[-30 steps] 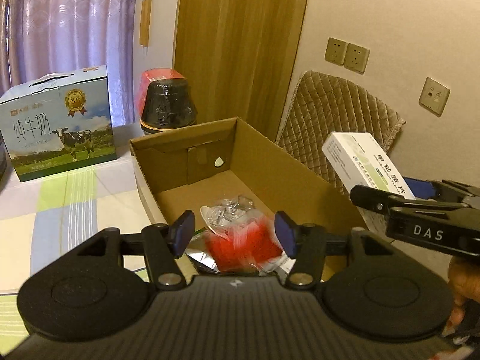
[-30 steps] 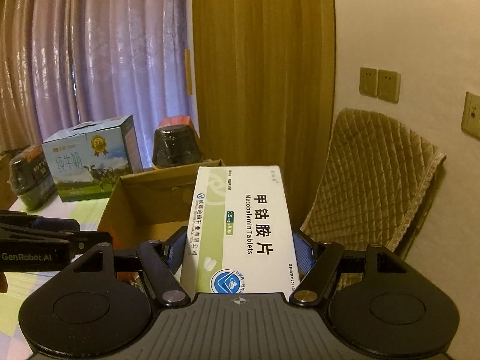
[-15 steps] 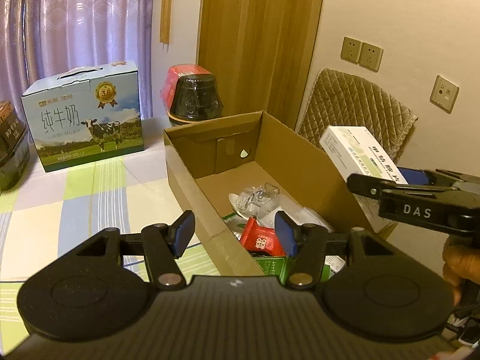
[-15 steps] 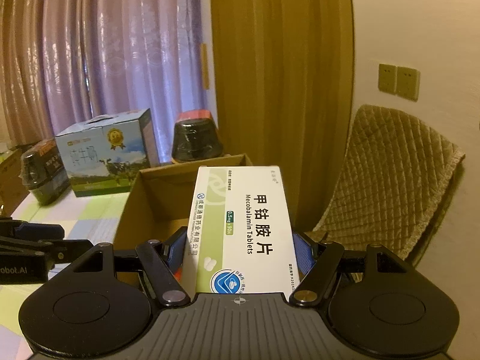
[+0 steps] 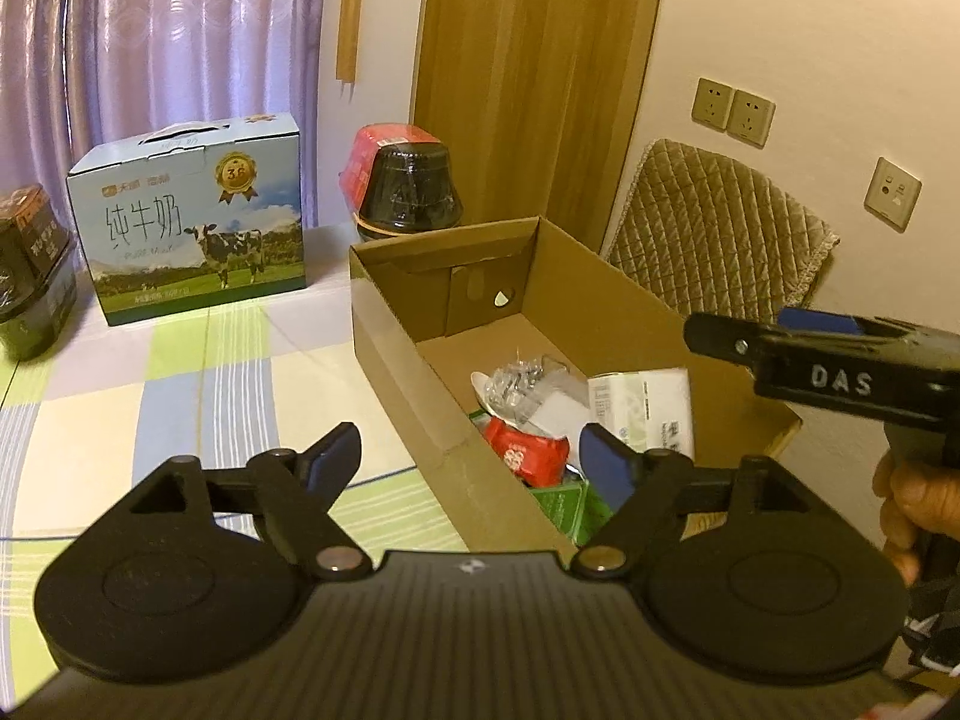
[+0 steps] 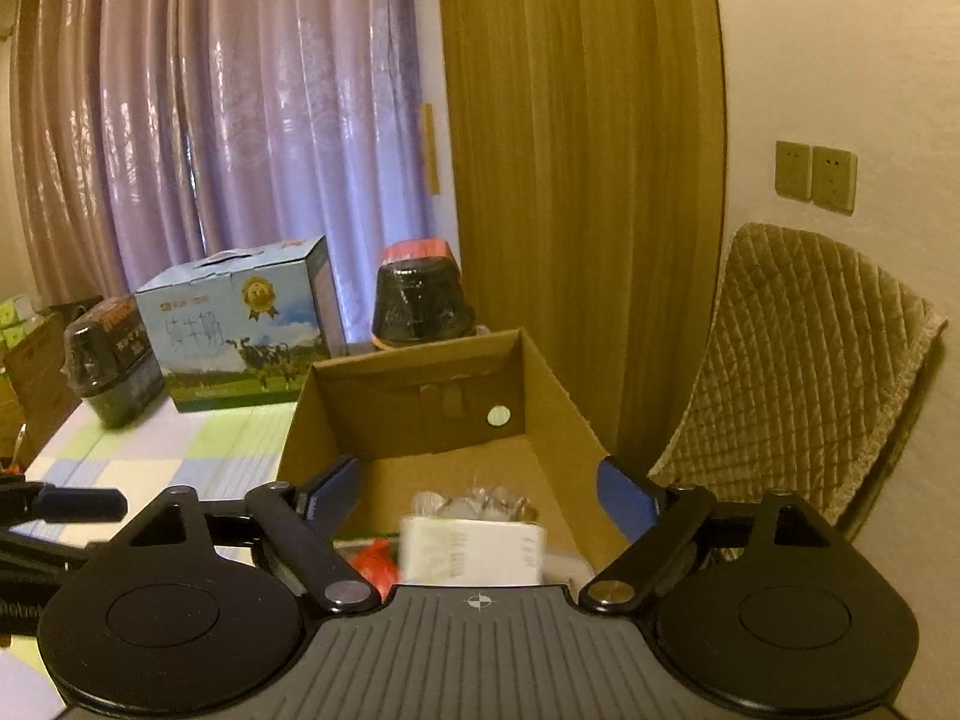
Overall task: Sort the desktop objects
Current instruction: 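Withdraw both tools from the cardboard box back over the table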
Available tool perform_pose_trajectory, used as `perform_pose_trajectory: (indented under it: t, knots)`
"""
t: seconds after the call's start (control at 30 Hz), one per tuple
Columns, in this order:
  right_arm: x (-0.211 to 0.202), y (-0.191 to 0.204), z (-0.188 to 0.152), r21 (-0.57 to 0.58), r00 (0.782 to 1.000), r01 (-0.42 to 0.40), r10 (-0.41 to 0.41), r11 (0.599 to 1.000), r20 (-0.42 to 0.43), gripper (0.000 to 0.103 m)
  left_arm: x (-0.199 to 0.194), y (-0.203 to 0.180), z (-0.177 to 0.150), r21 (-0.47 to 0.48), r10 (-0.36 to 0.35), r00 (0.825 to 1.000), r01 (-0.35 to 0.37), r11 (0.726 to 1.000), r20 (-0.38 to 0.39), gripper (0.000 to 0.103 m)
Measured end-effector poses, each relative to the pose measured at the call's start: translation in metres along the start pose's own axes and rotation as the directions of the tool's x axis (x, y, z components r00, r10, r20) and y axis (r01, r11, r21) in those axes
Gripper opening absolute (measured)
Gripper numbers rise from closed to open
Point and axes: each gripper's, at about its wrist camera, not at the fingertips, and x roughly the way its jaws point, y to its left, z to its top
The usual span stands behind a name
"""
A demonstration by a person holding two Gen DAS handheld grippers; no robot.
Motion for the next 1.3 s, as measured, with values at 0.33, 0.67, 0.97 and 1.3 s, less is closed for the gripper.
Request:
perform_pose_trajectory:
  t: [0.33,0.67,0.97,1.3]
  knots:
    - [-0.057,-0.007,-0.025,0.025,0.994,0.049,-0.046,0.999,-0.096,0.101,-0.039,-0.009,-0.017,-0.022,0.026,1.000,-0.027,0.999,-0.015,0.102]
    - [-0.116,-0.010,-0.038,0.009,0.982,0.055,-0.052,0.998,-0.183,0.101,-0.086,-0.034,-0.043,-0.062,0.055,0.997,-0.059,0.996,-0.062,0.102]
    - [-0.151,-0.007,-0.050,0.034,0.975,0.014,-0.006,0.999,-0.223,0.101,-0.123,-0.057,-0.064,-0.116,0.049,0.994,-0.061,0.991,-0.098,0.102]
    - [-0.165,-0.001,-0.044,0.048,0.978,-0.004,0.014,0.999,-0.206,0.101,-0.135,-0.069,-0.072,-0.157,0.029,0.994,-0.046,0.987,-0.106,0.102]
